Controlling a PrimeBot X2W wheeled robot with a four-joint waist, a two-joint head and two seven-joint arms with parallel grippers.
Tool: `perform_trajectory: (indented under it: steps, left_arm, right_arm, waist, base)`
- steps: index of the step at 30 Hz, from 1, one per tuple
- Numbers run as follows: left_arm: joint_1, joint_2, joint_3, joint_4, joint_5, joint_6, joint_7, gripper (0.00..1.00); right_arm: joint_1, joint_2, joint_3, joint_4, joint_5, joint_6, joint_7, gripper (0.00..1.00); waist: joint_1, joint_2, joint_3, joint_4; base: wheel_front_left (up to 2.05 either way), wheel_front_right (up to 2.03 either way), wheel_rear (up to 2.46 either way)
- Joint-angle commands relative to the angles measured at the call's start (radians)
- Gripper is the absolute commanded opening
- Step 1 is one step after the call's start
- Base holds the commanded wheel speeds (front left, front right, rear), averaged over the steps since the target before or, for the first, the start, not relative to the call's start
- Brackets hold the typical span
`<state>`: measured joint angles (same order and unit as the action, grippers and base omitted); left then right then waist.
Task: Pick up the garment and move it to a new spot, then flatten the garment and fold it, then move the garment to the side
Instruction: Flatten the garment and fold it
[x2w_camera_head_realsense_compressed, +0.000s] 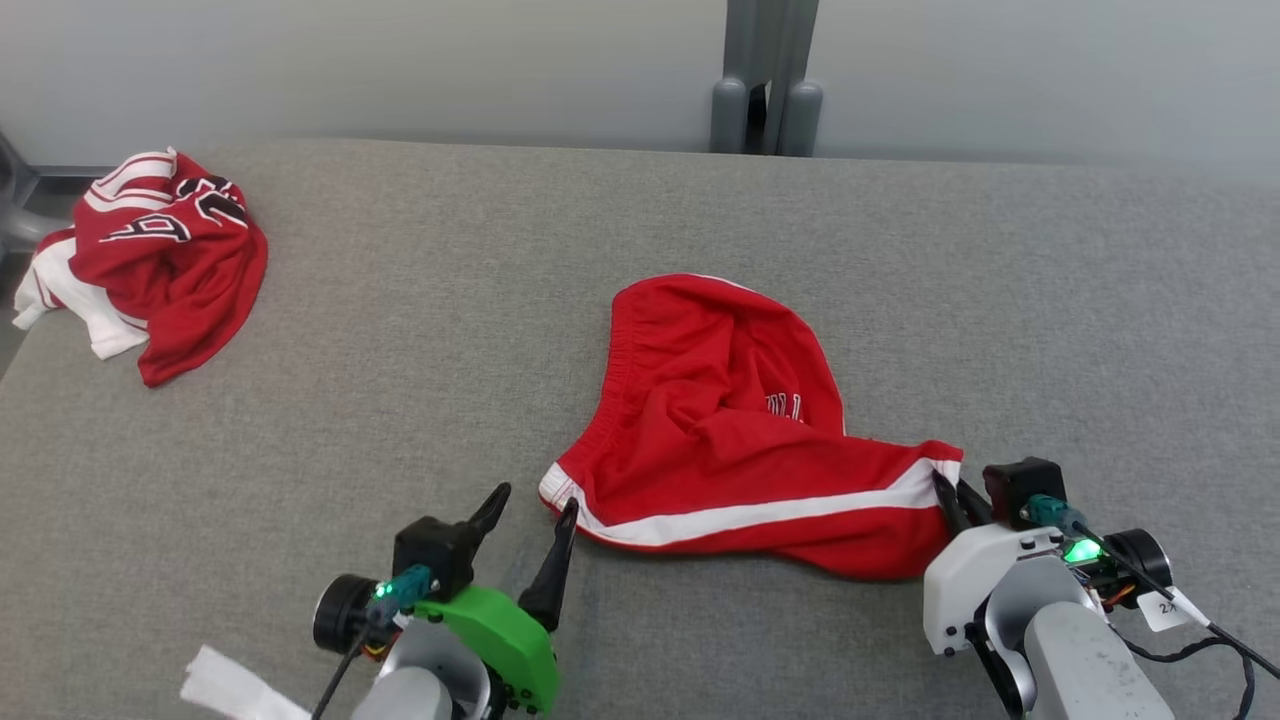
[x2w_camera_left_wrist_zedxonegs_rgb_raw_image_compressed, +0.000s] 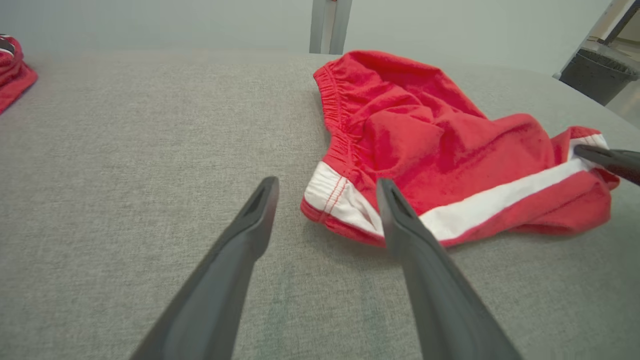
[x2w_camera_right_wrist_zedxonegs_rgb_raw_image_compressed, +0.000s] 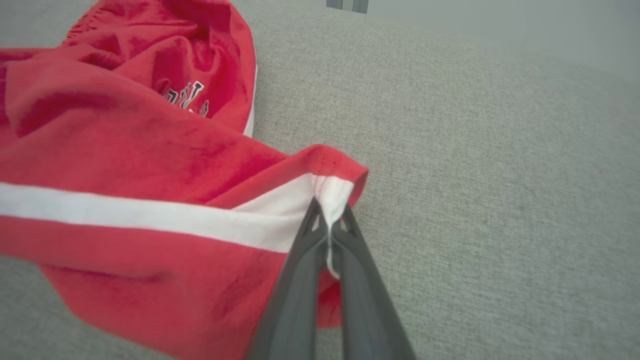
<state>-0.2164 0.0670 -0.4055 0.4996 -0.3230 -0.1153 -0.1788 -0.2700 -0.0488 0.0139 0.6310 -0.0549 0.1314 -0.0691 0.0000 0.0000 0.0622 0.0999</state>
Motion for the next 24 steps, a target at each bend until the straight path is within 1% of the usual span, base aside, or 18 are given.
perform_trajectory:
  steps: [1,4,7,12,14,21,23,24]
  left_arm:
    - [-0.035,0.014,-0.016,0.026,-0.021,-0.008,0.021,1.0]
    - [-0.086,0.033,-0.057,0.081,-0.057,-0.015,0.07,1.0]
    - [-0.129,0.065,-0.144,0.099,-0.121,-0.015,0.102,1.0]
    - [-0.188,0.128,-0.228,0.104,-0.239,-0.015,0.096,1.0]
    - [-0.207,0.142,-0.254,0.112,-0.28,-0.015,0.095,1.0]
    - [-0.252,0.2,-0.413,0.094,-0.423,-0.016,0.15,1.0]
    - [-0.259,0.216,-0.447,0.085,-0.463,-0.016,0.159,0.72]
    - [-0.26,0.225,-0.467,0.079,-0.48,-0.016,0.167,0.55]
  right_arm:
    - [-0.006,-0.003,0.007,-0.011,0.007,-0.001,-0.002,0.0]
    - [-0.008,-0.003,0.028,-0.024,0.015,-0.001,0.002,0.0]
    - [-0.014,-0.003,0.045,-0.037,0.023,-0.001,0.004,0.0]
    - [-0.015,-0.003,0.055,-0.051,0.028,-0.001,0.003,0.0]
    - [-0.013,-0.003,0.059,-0.055,0.028,-0.001,0.005,0.0]
    - [-0.007,-0.003,0.065,-0.064,0.028,-0.001,0.007,0.0]
    - [-0.005,-0.003,0.062,-0.064,0.025,-0.001,0.005,0.0]
    - [-0.003,-0.003,0.061,-0.064,0.023,-0.001,0.004,0.0]
  waist:
    - [0.0,0.0,0.01,-0.017]
    - [0.0,0.0,0.019,-0.033]
    - [0.0,0.0,0.029,-0.047]
    - [0.0,0.0,0.043,-0.058]
    - [0.0,0.0,0.047,-0.061]
    - [0.0,0.0,0.054,-0.067]
    - [0.0,0.0,0.052,-0.068]
    - [0.0,0.0,0.051,-0.068]
  base:
    - [0.0,0.0,0.0]
    - [0.0,0.0,0.0]
    - [0.0,0.0,0.0]
    - [0.0,0.0,0.0]
    - [0.0,0.0,0.0]
    - [0.0,0.0,0.0]
    - [0.0,0.0,0.0]
    - [0.0,0.0,0.0]
